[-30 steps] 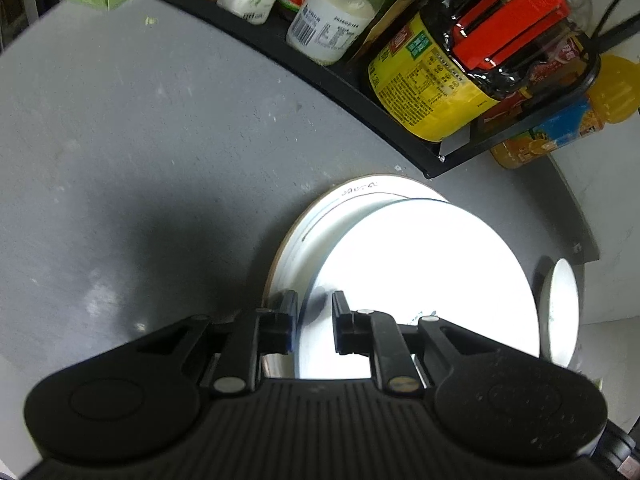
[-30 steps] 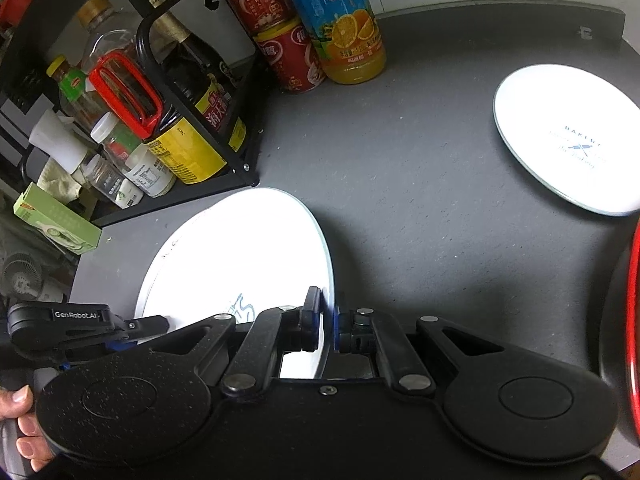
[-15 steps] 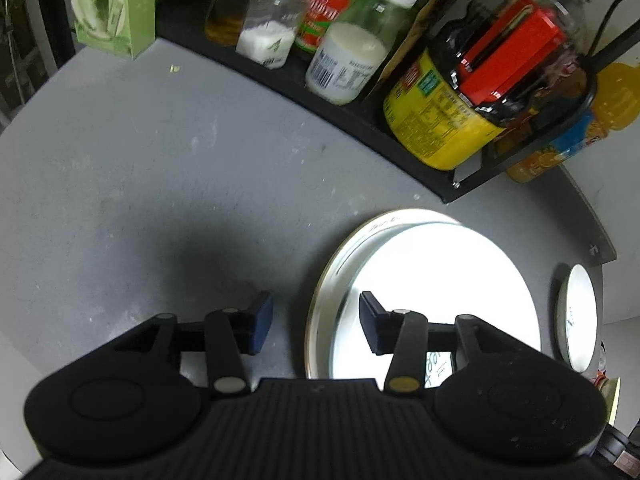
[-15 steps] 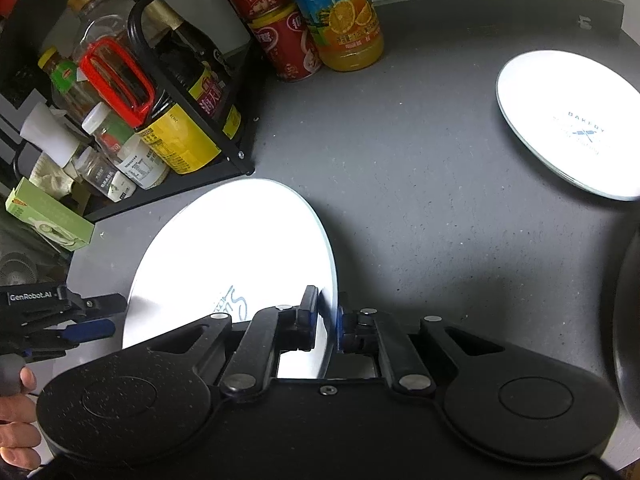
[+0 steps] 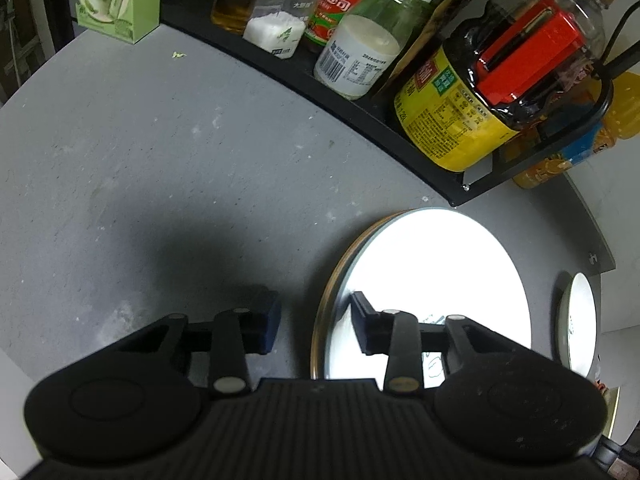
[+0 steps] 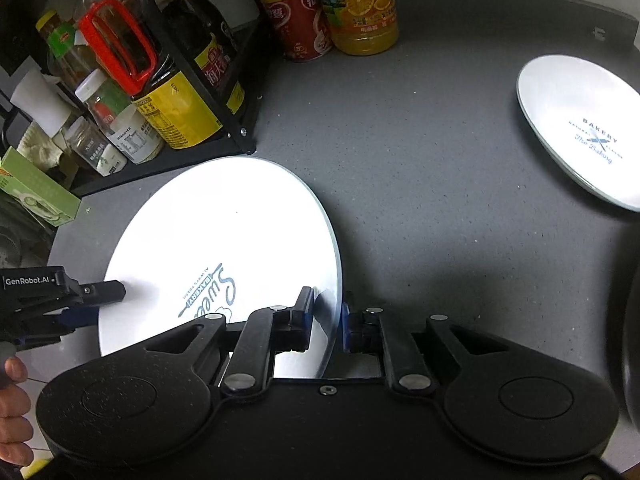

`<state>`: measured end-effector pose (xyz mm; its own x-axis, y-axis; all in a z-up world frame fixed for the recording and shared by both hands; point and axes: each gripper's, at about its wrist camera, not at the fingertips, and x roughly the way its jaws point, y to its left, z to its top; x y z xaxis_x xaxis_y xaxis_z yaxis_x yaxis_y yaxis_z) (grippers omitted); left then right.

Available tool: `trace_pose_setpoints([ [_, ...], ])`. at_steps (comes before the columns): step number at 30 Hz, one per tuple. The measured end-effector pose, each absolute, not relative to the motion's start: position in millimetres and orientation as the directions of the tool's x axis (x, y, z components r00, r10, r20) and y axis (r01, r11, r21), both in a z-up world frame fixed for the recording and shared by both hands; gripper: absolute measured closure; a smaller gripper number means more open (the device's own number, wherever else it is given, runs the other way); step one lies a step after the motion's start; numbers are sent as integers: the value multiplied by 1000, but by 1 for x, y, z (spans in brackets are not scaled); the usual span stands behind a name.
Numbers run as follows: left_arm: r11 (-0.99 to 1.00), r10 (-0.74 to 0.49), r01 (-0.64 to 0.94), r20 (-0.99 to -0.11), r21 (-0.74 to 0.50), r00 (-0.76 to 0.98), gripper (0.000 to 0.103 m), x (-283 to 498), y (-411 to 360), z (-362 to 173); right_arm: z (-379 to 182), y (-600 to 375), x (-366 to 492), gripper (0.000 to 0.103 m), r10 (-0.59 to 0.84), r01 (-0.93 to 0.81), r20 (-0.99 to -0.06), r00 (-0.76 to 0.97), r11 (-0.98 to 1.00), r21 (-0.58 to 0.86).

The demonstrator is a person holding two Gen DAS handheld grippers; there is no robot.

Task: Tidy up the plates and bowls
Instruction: 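Lower the 'Sweet' plate onto the rimmed plate and open the right gripper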

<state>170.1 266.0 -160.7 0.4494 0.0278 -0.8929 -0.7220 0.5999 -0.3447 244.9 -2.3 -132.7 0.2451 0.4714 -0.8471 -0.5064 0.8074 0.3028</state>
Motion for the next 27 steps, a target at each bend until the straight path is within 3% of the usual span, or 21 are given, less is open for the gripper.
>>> trace_pose_setpoints([
  [7, 601, 40, -733, -904, -318, 425, 69, 175, 262, -157, -131, -3, 248, 77, 445, -494, -865, 232, 820, 289],
  [9, 611, 43, -729, -906, -309, 420, 65, 178, 260, -154, -128, -4, 249, 65, 440, -486, -868, 230, 825, 290],
  [11, 630, 42, -717, -908, -299, 416, 63, 183, 256, -149, -122, -6, 247, 45, 433, -485, -866, 248, 830, 276],
  [15, 664, 50, -688, -900, -293, 432, 54, 190, 247, -136, -109, -11, 244, 37, 434, -507, -857, 278, 824, 253],
  [19, 707, 118, -661, -879, -252, 461, 49, 194, 234, -117, -98, -17, 241, 17, 442, -509, -840, 315, 825, 243],
  [27, 765, 105, -585, -844, -270, 526, 44, 197, 214, -94, -79, -39, 237, 5, 472, -491, -802, 366, 830, 265],
])
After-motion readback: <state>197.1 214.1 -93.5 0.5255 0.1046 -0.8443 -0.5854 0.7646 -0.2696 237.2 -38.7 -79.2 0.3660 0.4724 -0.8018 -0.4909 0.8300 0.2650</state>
